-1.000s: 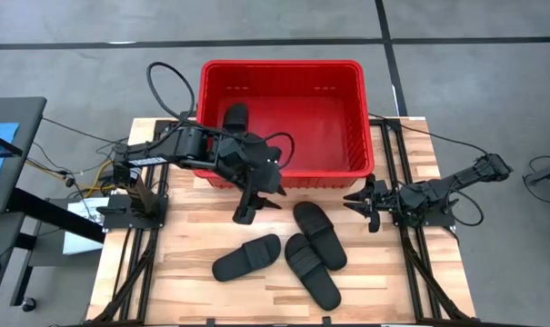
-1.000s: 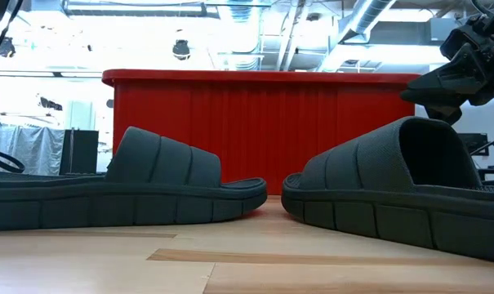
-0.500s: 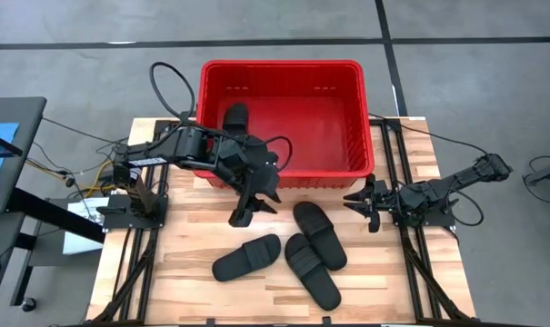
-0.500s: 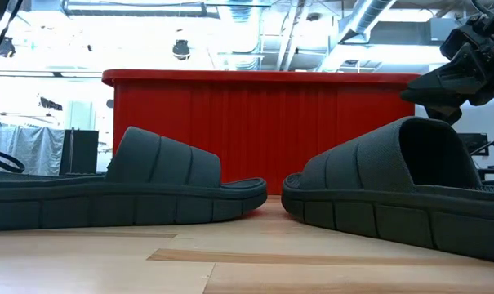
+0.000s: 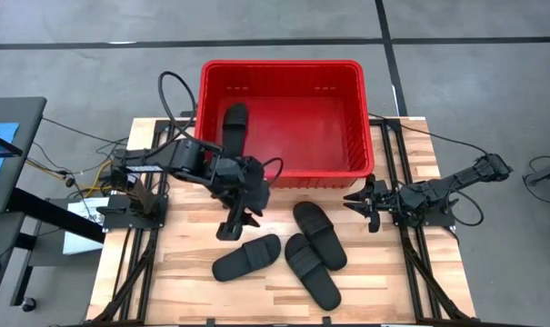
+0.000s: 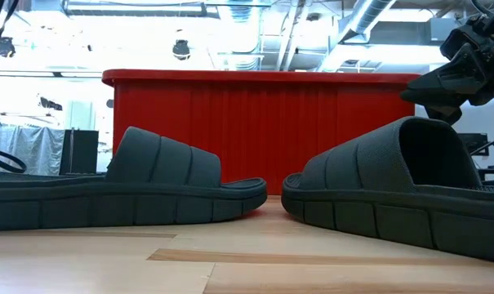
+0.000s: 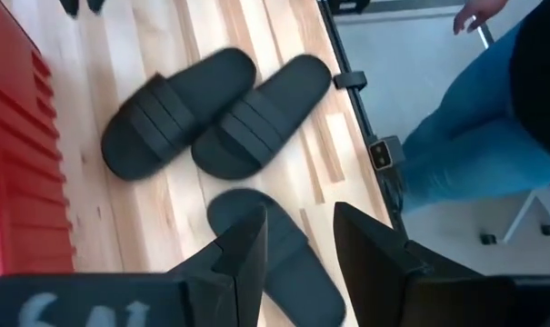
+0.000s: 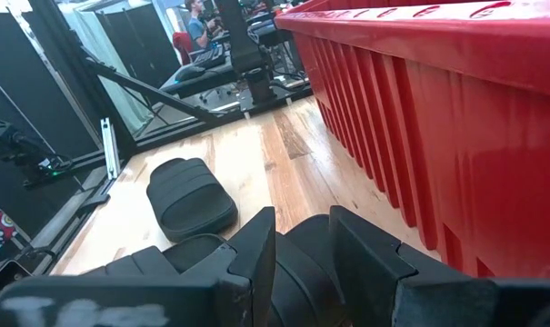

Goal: Pick and place slides into bin
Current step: Put the black slide into the red organizer bin

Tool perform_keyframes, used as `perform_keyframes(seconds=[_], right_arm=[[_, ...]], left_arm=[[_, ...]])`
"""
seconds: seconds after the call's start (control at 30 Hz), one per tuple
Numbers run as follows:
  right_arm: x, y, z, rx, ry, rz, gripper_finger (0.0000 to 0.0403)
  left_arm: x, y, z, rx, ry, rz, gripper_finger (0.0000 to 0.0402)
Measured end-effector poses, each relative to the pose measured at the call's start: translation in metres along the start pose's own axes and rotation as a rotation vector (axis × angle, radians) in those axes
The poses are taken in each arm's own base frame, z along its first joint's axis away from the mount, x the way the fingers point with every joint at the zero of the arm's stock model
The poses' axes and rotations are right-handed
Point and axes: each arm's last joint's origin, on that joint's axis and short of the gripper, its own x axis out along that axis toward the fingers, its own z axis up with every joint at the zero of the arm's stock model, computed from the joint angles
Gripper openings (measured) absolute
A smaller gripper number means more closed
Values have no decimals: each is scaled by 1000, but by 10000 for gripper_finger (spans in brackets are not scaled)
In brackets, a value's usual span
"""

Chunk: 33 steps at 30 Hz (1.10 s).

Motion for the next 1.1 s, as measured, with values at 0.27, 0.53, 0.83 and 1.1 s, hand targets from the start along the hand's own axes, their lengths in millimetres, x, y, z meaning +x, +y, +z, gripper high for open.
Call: perform_keyframes(seconds=[0.27, 0.53, 0.83, 1.1], right_arm=[[0, 0, 0, 0, 0, 0, 98], [0, 0, 0, 0, 0, 0, 98], [0, 0, 0, 0, 0, 0, 98], [0, 0, 0, 0, 0, 0, 98]], left_arm=[[2, -12, -14, -78, 136, -2, 118], [2, -18, -18, -124, 172, 9, 118], [3, -20, -18, -114, 168, 52, 118], [4, -25, -18, -164, 166, 72, 118]])
